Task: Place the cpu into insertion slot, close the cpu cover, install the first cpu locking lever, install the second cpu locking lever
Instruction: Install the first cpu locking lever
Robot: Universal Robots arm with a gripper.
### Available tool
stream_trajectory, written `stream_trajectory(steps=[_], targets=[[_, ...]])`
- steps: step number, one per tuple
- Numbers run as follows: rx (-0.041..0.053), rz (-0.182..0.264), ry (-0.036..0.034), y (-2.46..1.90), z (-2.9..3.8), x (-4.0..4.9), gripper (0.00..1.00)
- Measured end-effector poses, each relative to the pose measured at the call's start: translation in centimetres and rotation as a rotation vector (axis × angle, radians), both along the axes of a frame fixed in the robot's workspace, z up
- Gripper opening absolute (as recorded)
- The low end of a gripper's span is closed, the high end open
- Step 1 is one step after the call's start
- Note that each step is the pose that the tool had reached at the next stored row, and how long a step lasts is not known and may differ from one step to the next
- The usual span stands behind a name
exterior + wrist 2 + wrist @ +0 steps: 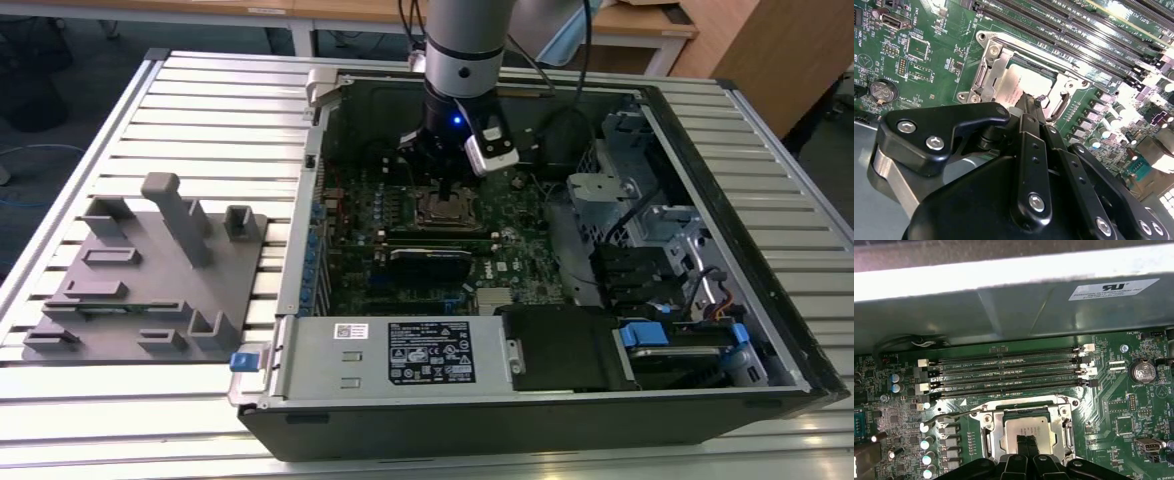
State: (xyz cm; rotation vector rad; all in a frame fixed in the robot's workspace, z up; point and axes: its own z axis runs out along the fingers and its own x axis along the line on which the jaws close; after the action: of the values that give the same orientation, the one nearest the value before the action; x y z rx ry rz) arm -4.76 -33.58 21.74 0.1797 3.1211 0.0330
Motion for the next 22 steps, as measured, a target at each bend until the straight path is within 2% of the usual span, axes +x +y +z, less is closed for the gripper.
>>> stream_trajectory(steps=[8, 15, 22], targets=[[-0.0001, 0.000, 0.0001, 0.00, 0.02, 0.00, 0.10], [-0.0001, 0.000, 0.0001, 0.00, 0.41, 0.00, 0.10], [0.0000, 0.000, 0.0000, 0.00, 0.45, 0.00, 0.10]])
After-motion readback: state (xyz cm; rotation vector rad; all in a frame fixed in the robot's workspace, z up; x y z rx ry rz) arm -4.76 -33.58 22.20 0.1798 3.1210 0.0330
